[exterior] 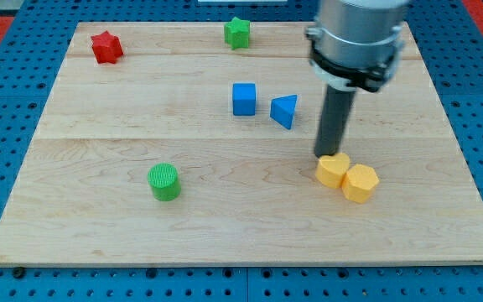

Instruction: Nudge the blue triangle left a bit

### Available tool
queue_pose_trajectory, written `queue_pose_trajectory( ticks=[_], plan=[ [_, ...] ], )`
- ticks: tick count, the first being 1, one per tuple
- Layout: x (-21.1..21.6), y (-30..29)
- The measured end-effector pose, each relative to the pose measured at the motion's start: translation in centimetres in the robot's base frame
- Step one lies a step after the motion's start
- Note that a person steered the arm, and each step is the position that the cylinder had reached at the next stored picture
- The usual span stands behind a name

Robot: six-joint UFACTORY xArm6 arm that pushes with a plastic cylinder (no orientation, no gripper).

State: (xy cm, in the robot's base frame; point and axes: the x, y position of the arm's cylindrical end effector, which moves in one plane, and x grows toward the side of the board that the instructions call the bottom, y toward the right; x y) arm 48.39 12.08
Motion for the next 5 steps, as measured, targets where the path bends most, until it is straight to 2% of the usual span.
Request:
queue_pose_trajectory(
  ticks=[1, 2, 3, 4, 5],
  plan=[
    [0.0, -1.4],
    [-3.8, -3.6],
    [-7.2, 0.9],
    [-11.1, -4.6],
    [-12.2, -10.5]
  ],
)
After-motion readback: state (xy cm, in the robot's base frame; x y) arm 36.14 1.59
